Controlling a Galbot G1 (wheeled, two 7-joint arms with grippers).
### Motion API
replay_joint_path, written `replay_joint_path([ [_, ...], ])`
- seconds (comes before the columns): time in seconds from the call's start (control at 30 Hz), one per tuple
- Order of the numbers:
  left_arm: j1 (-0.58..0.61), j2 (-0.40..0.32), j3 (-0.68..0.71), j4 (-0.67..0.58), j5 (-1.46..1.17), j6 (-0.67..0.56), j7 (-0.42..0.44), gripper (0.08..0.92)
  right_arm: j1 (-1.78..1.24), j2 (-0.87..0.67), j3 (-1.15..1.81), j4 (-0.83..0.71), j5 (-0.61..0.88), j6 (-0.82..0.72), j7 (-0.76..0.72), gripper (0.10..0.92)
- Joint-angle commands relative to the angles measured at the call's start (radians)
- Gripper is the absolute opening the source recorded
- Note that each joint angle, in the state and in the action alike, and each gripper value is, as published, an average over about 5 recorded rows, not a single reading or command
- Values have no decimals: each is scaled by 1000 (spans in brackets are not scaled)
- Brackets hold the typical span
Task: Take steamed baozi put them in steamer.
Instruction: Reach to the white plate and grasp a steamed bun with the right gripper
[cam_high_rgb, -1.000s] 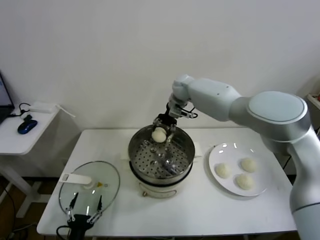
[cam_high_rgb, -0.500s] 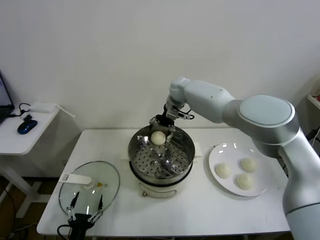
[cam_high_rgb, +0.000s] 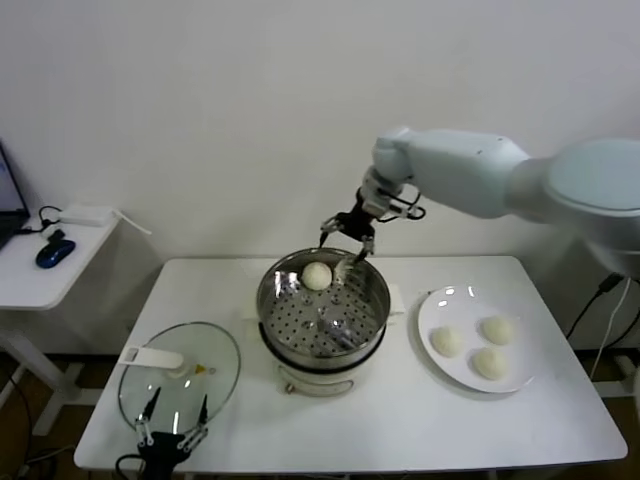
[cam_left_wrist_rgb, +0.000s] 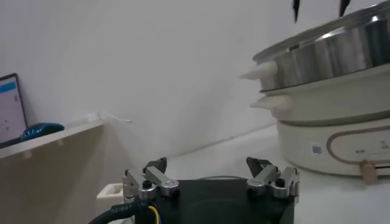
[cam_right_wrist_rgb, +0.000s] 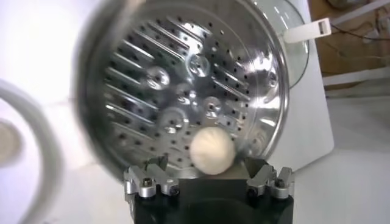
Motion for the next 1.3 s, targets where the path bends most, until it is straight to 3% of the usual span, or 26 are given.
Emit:
replay_joint_path([
  [0.03,7,1,5,-6,4,3,1,823,206,-241,-246,324,182,-860,-6,823],
  [0.23,15,1,5,-10,15,-2,2,823,231,-314,-310,459,242,-1008,-61,823],
  [0.47,20,-5,3,-9,30,-10,1,823,151,-361,-292,455,220,-1063,-78,823],
  [0.9,23,-16,-11,4,54,-18,0,823,-215,-415,6,281,127,-1077,-63,823],
  [1.3,21,-23,-14,23,64,-21,-1,823,-446,-359,207,74,54,-1020,-57,823],
])
